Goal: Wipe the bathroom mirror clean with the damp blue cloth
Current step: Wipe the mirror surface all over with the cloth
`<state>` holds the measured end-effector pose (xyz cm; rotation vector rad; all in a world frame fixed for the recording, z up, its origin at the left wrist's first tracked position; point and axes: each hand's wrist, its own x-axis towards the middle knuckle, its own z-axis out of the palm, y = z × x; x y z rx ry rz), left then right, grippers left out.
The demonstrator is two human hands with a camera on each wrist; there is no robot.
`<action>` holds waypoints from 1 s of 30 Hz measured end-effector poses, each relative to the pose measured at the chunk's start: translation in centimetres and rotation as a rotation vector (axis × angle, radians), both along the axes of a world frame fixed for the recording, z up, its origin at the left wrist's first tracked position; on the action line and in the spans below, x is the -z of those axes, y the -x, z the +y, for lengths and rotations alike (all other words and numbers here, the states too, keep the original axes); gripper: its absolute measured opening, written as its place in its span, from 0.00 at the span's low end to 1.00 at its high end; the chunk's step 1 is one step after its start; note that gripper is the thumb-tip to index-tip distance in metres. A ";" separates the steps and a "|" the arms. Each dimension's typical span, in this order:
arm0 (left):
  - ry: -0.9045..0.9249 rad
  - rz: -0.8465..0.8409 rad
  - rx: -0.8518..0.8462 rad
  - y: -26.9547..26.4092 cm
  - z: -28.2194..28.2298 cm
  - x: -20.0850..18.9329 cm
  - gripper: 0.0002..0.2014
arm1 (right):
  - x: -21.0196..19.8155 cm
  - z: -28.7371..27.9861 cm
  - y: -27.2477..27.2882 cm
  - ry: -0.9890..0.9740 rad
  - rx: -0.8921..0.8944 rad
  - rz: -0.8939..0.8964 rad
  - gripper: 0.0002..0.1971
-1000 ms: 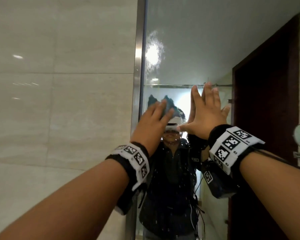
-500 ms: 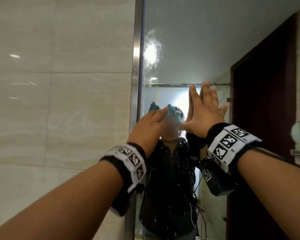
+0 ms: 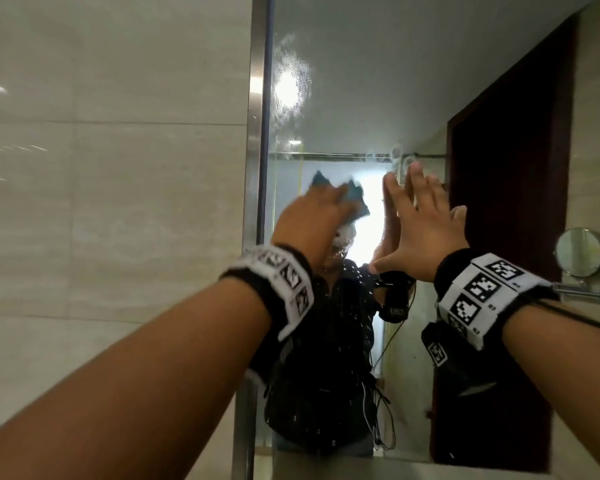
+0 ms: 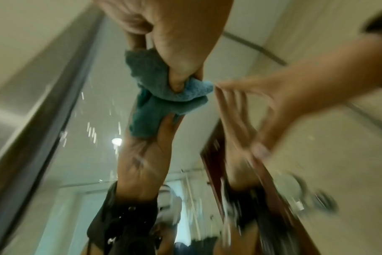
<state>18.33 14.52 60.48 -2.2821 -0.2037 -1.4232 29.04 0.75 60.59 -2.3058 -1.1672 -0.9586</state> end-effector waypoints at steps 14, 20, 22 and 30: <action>0.081 -0.120 0.186 -2.4 0.6 -3.1 0.20 | 0.1 -0.3 0.2 0.000 -0.031 0.032 0.69; 0.158 -0.065 0.330 -2.6 -2.3 3.2 0.25 | 0.0 -0.3 -0.2 -0.002 -0.041 0.028 0.68; 0.048 0.112 0.276 -2.6 -3.4 4.9 0.24 | 0.0 -0.2 -0.3 0.006 -0.044 0.027 0.66; 0.162 -0.080 0.228 -3.7 -2.7 0.4 0.23 | 0.1 -0.2 -0.4 -0.027 -0.050 0.016 0.70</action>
